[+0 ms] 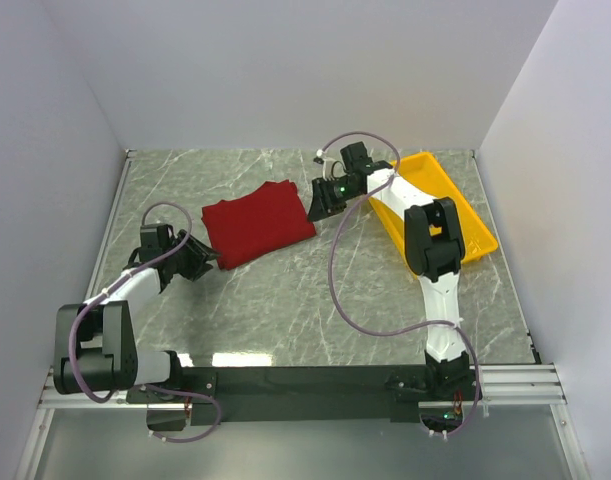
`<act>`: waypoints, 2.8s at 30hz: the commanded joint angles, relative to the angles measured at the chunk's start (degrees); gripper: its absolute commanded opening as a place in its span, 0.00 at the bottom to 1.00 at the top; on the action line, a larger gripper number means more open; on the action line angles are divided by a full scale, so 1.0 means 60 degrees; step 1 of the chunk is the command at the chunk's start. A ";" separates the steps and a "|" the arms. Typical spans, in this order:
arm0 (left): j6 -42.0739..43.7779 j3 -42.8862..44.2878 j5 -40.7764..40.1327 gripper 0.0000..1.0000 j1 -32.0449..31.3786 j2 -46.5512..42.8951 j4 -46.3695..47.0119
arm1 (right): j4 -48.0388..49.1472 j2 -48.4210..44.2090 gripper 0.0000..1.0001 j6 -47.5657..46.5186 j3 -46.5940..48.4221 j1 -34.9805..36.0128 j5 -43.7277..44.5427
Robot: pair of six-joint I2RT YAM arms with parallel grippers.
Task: Fold and stack the t-shirts
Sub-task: Fold the tshirt, then neatly place the folded tshirt to the corner
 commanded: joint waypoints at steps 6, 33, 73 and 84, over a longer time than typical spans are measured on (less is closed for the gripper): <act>-0.0150 -0.0168 0.0133 0.53 -0.0049 0.0330 0.0601 | 0.0104 0.0583 0.54 0.0893 0.0383 0.0151 0.0727; -0.0942 0.0930 -0.0187 0.01 -0.1002 0.2735 0.1543 | 0.0748 0.0131 0.54 0.1406 -0.0627 0.0049 0.0537; 0.5475 0.7639 -0.4847 0.54 0.4316 0.4259 -0.5489 | -0.0130 -0.1833 0.55 -0.1479 -0.2444 -0.0493 0.0272; 0.5665 0.6293 -0.2771 0.69 0.4316 0.0466 -0.5622 | -0.0380 -0.2667 0.55 -0.2533 -0.2663 -0.0508 0.1137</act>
